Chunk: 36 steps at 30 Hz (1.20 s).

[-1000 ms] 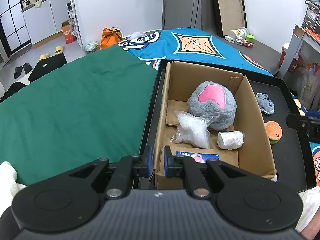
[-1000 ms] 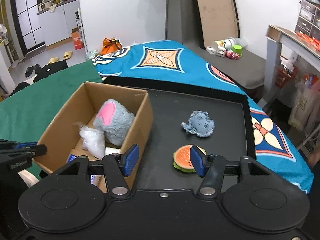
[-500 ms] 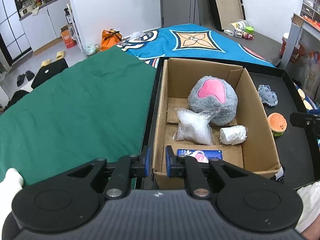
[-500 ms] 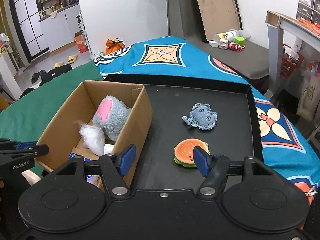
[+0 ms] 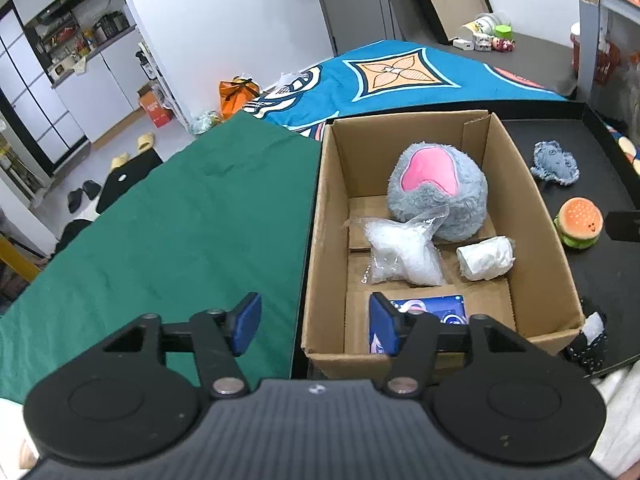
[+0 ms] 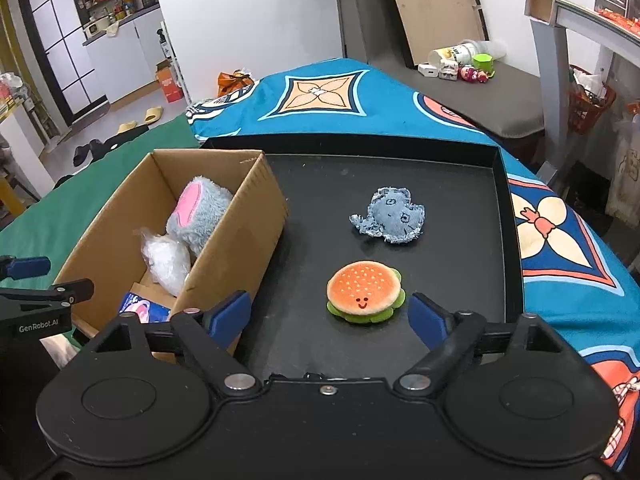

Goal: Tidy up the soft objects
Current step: 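Move the right tool to the burger plush and close on it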

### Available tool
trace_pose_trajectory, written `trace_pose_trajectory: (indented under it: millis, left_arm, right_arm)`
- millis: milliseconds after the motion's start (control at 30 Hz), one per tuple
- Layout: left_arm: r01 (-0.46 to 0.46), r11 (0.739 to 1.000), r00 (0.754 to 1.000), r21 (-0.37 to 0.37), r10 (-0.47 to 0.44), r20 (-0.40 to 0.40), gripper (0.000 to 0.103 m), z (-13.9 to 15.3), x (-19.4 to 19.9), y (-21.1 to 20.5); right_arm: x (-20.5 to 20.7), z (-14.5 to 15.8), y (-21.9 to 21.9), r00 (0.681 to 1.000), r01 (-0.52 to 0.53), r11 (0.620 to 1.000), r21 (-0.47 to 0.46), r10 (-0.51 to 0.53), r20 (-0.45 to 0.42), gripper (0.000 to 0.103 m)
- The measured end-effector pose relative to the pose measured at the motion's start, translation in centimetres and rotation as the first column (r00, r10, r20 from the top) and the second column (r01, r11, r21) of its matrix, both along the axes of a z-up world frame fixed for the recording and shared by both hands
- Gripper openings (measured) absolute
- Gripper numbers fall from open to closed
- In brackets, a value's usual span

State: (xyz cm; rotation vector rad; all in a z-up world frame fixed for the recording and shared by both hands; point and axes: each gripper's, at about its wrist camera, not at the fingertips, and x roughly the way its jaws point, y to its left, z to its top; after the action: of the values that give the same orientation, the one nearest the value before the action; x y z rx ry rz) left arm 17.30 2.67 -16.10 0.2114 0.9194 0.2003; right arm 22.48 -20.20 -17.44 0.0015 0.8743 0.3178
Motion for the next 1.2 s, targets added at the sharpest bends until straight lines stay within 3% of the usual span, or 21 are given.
trace_pose_trajectory:
  millis: [400, 1000, 1067, 1133, 1200]
  left_arm:
    - [0.0, 0.992, 0.999, 0.129, 0.005, -0.036, 0.072, -0.5, 0.5, -2.0]
    - [0.013, 0.968, 0.995, 0.249, 0.013, -0.102, 0.073, -1.4, 3.4, -3.8]
    - [0.002, 0.968, 0.995, 0.251, 0.024, -0.101, 0.073, -1.4, 3.7, -3.7]
    - [0.002, 0.965, 0.994, 0.261, 0.026, -0.104, 0.073, -1.4, 4.0, -3.8]
    - [0.01, 0.961, 0.994, 0.275, 0.021, -0.11, 0.073, -1.5, 4.3, -3.9]
  right_arm:
    - [0.9, -4.1, -1.9, 1.0, 0.01, 0.998, 0.057, -0.012, 0.029, 0.09]
    - [2.8, -7.6, -2.4, 0.997, 0.03, 0.996, 0.08, -0.035, 0.064, 0.088]
    - [3.1, -7.8, -2.5, 0.998, 0.031, 0.995, 0.093, -0.036, 0.05, 0.082]
    - [3.3, -8.2, -2.7, 0.999, 0.037, 0.994, 0.101, -0.039, 0.019, 0.069]
    - [3.2, -8.1, -3.2, 0.998, 0.05, 0.993, 0.103, -0.053, 0.024, 0.047]
